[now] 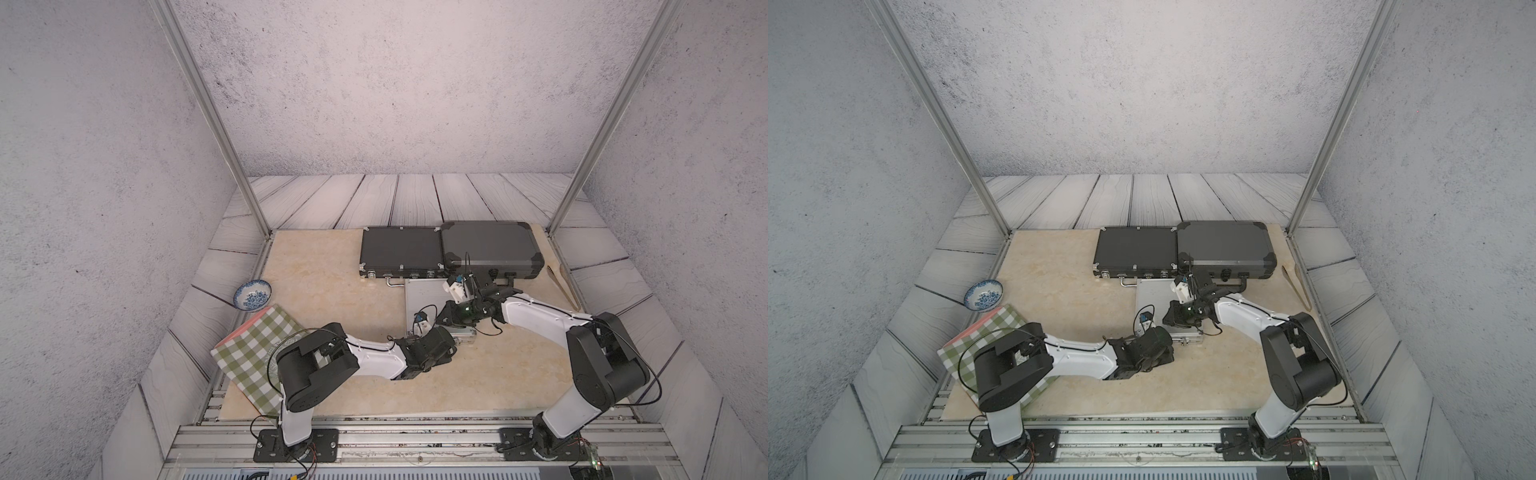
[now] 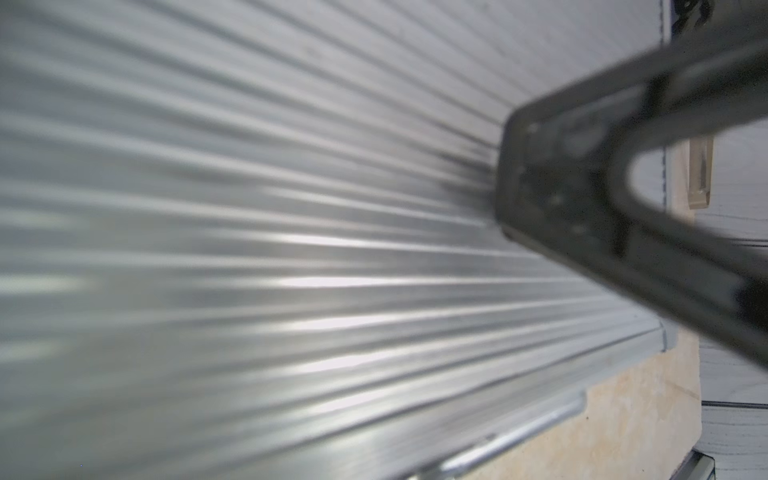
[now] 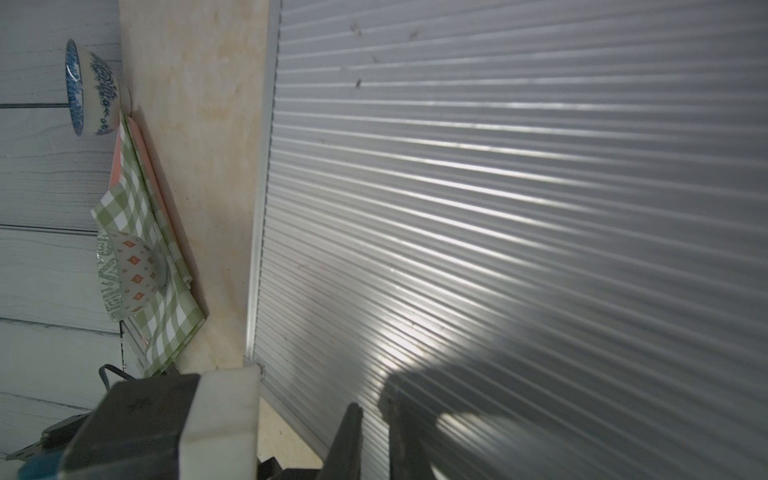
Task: Close the poker set cases
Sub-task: Fasten the fastener on the poker set case.
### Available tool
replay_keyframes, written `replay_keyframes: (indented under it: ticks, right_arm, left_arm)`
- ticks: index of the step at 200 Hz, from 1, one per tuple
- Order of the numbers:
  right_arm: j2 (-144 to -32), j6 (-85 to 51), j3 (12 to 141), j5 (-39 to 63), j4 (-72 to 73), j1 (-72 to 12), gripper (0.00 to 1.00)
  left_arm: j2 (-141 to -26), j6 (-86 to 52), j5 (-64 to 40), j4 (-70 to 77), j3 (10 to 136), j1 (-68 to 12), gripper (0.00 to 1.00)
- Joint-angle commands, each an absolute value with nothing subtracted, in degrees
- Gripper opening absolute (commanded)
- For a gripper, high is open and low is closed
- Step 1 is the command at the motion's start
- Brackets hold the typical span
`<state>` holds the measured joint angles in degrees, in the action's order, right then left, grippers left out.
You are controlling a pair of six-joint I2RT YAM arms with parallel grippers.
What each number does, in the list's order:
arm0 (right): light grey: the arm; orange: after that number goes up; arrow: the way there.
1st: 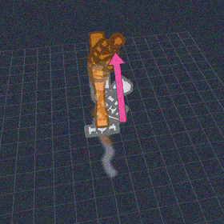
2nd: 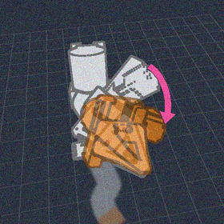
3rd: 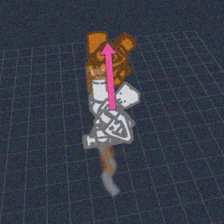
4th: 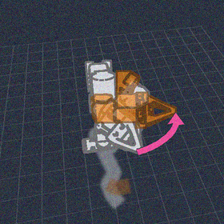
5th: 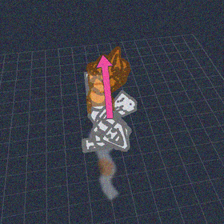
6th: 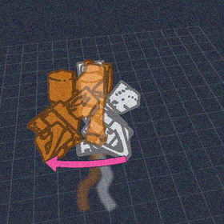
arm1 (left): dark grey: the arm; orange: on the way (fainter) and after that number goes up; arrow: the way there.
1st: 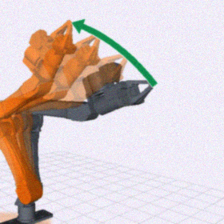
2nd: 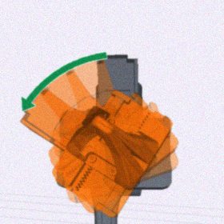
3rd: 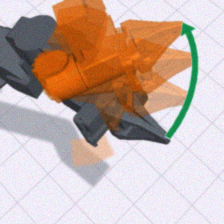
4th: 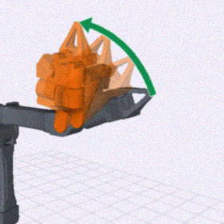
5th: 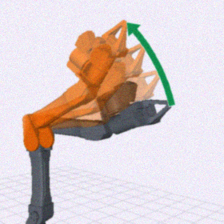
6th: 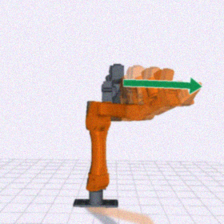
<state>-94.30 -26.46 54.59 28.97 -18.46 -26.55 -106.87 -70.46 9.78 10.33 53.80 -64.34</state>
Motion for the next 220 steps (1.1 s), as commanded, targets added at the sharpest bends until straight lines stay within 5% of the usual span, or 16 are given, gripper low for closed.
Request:
replay_keyframes:
  ticks: [1,220]
  right_arm:
    - [-100.1,-25.9,49.5,21.4,-31.8,-26.8,0.17]
    - [-99.9,-24.6,47.0,22.0,-32.1,-26.7,0.17]
  left_arm:
    - [-108.5,-70.8,11.2,10.9,53.7,-63.4,0.00]
    - [-112.3,-68.8,24.8,22.0,48.0,-62.0,0.00]
